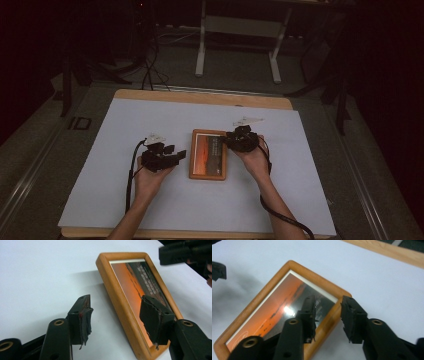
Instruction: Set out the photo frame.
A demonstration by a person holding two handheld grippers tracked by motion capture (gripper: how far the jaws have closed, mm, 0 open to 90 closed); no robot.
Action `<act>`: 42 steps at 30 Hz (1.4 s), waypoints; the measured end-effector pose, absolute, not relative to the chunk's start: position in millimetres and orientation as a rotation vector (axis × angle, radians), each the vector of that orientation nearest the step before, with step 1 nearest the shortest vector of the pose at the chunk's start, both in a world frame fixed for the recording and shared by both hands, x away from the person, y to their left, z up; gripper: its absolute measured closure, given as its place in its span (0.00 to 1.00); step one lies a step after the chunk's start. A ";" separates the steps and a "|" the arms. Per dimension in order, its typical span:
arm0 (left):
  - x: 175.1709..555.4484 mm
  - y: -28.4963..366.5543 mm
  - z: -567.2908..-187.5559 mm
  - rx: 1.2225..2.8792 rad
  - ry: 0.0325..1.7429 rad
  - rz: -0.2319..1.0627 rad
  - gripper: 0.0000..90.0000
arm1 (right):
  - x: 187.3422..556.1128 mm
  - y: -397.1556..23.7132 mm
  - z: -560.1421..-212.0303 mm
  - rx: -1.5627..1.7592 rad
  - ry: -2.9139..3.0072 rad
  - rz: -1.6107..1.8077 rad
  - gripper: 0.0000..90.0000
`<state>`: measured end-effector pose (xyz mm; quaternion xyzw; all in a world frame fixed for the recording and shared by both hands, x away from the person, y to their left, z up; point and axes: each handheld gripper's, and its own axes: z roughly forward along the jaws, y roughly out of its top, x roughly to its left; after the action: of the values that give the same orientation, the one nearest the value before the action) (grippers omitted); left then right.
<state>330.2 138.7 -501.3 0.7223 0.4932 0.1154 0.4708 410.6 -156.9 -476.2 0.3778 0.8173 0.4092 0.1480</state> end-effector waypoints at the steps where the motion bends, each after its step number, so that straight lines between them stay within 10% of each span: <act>1: 328.7 138.4 -501.8 1.776 1.208 0.291 0.48 | 411.5 -155.8 -475.5 1.081 2.348 1.179 0.80; 7: 323.2 137.2 -504.1 1.792 1.199 0.291 0.48 | 416.0 -148.4 -476.8 1.049 2.339 1.159 1.00; 42: 321.4 134.5 -501.2 1.790 1.152 0.272 0.48 | 435.3 -149.8 -496.6 1.176 2.300 1.119 1.00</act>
<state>321.4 134.5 -501.2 0.7328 0.4717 0.1115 0.4775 435.3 -149.8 -496.6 0.4122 0.8061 0.3923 0.1623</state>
